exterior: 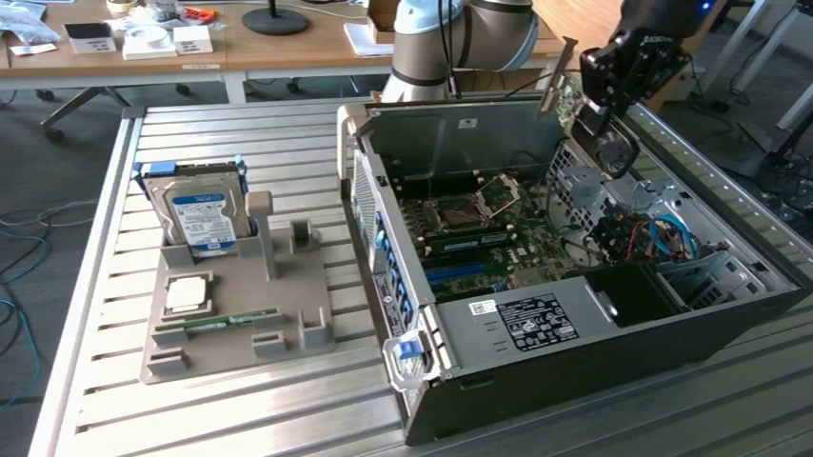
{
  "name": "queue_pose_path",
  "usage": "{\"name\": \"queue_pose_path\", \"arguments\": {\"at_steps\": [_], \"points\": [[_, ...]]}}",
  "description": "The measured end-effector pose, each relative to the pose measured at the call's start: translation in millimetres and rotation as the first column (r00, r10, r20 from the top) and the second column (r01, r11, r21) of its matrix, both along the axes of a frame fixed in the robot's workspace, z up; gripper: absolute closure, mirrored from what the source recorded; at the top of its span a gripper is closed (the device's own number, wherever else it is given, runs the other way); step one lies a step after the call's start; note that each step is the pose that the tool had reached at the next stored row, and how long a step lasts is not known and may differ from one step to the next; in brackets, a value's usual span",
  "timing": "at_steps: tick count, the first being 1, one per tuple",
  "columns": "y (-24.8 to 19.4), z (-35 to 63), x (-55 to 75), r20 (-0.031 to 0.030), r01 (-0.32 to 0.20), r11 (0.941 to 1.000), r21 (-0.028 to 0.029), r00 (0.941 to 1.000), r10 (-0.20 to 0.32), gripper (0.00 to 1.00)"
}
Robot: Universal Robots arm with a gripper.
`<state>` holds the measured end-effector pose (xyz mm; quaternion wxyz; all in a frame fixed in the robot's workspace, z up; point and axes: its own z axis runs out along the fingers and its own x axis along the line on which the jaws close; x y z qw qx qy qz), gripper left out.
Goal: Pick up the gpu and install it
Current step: 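Insert the gpu into the slot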
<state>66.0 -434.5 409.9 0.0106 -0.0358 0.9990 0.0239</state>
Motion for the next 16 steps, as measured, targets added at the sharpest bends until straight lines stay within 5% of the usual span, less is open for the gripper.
{"name": "queue_pose_path", "arguments": {"at_steps": [8,16], "points": [[0.0,-0.7,0.0,0.0000,-0.144,0.9896,-0.0001,0.9896,0.144,0.73],[0.0,-1.1,0.0,-0.0003,-0.285,0.9584,-0.0016,0.9584,0.285,0.73]]}}
